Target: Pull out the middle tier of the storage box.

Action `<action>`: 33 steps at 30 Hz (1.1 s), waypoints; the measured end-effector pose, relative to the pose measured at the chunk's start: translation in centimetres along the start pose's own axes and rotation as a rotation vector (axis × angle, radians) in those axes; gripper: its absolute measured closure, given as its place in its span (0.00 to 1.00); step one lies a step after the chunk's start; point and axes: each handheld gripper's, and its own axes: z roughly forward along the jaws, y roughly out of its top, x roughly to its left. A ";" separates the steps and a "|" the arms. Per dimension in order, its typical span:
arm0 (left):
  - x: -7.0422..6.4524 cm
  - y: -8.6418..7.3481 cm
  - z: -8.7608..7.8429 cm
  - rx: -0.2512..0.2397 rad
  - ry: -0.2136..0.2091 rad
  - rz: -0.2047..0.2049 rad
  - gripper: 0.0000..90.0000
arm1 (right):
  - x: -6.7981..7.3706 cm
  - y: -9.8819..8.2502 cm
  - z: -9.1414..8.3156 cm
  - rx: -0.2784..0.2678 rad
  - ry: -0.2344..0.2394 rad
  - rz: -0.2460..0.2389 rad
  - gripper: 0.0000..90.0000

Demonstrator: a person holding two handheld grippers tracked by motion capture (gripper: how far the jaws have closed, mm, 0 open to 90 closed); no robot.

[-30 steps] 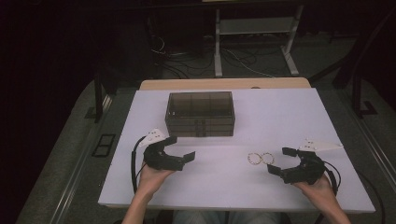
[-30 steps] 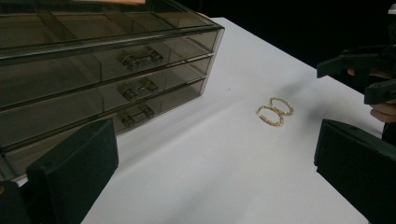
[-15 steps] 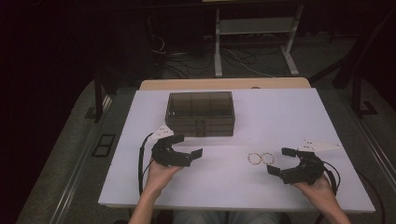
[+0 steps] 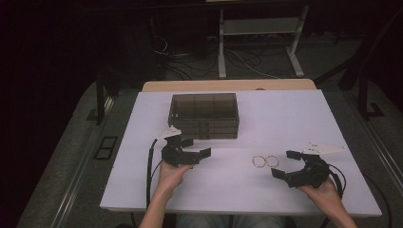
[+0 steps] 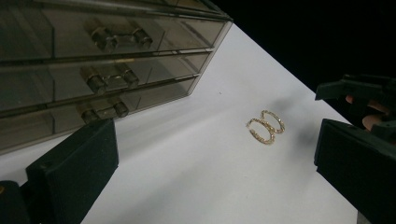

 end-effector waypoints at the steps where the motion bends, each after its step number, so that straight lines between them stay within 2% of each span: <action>1: 0.0 0.0 0.0 0.000 0.000 0.000 0.00 | 0.0 0.0 0.0 0.000 0.000 0.000 0.00; 3: 0.3 -0.1 0.3 -0.017 -0.005 -0.034 0.00 | 0.0 0.0 0.0 0.002 0.000 -0.002 0.00; 4: 0.3 -0.1 0.3 -0.017 -0.005 -0.034 0.00 | 0.0 0.0 0.0 0.003 0.000 0.000 0.00; 12: 1.0 -0.1 0.5 -0.058 -0.017 -0.138 0.00 | 0.0 0.0 0.0 0.003 0.000 -0.001 0.00; 17: 1.4 -0.1 0.7 -0.074 -0.012 -0.182 0.00 | 0.0 0.0 0.0 0.004 0.000 -0.005 0.00; 19: 1.6 -0.2 0.9 -0.088 -0.020 -0.217 0.00 | 0.0 0.0 0.0 0.004 0.001 -0.005 0.00; 22: 1.8 -0.2 1.1 -0.092 -0.021 -0.231 0.00 | 0.0 0.0 0.0 0.004 0.001 -0.005 0.00; 25: 2.1 -0.2 1.4 -0.093 -0.032 -0.267 0.00 | 0.0 0.0 0.1 0.004 0.001 -0.006 0.00; 26: 2.3 -0.3 1.6 -0.098 -0.034 -0.291 0.00 | 0.0 0.0 0.1 0.004 0.001 -0.006 0.00; 33: 3.0 -0.4 1.9 -0.111 -0.036 -0.343 0.00 | 0.0 0.0 0.1 0.007 0.001 -0.013 0.00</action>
